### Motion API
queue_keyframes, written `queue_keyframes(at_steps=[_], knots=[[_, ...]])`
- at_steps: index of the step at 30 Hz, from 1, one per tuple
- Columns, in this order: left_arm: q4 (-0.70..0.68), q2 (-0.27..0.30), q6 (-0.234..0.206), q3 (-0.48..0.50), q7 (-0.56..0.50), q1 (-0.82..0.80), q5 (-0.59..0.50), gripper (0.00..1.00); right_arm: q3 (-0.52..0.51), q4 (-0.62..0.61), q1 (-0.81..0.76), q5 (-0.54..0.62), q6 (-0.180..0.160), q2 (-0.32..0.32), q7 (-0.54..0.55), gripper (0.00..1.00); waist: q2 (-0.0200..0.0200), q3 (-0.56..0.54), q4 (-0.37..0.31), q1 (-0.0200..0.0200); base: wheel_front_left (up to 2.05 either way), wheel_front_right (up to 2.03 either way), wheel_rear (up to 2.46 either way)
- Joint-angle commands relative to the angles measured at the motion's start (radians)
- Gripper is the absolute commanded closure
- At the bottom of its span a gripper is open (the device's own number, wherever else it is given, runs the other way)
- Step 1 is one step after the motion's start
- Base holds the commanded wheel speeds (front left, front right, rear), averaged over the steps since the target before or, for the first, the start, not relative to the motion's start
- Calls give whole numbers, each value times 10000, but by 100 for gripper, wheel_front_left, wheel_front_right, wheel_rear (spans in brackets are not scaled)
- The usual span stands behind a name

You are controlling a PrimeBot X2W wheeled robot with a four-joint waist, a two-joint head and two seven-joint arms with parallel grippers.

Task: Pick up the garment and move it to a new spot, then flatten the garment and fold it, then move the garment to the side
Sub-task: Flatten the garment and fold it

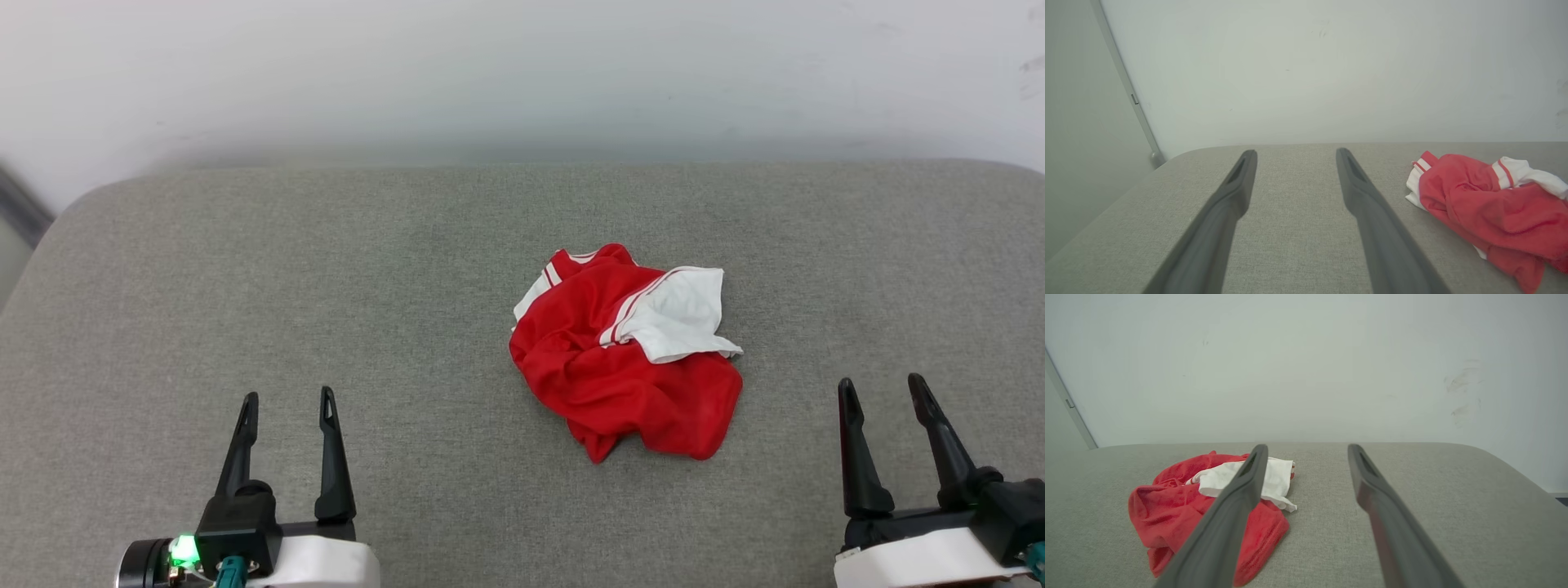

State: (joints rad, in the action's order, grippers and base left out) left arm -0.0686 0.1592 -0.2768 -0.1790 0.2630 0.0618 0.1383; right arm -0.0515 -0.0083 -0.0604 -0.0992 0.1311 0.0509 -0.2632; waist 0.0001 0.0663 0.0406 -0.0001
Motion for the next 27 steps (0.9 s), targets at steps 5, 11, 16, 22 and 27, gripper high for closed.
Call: queue_keyframes(at_steps=[5,11,16,22,27], knots=[[75,-361,406,471,26,232,-342,0,33,45,-239,-149,-7,-12,-24,0,-1,-79,21,1,0,0,0],[159,-605,786,781,26,342,-673,0,-9,52,-227,-94,-7,-12,-24,0,-1,-130,46,1,0,0,0],[214,-751,992,944,26,337,-784,0,-145,-121,101,61,-7,-11,-24,0,-1,-137,90,1,0,0,0],[229,-883,1138,1069,26,139,-910,0,-365,-664,1575,710,-7,-12,-24,0,-1,9,137,1,0,0,0],[187,-948,1199,1128,27,-78,-945,0,496,-444,3443,1216,-8,959,-24,0,-1,310,185,1,0,0,0]])
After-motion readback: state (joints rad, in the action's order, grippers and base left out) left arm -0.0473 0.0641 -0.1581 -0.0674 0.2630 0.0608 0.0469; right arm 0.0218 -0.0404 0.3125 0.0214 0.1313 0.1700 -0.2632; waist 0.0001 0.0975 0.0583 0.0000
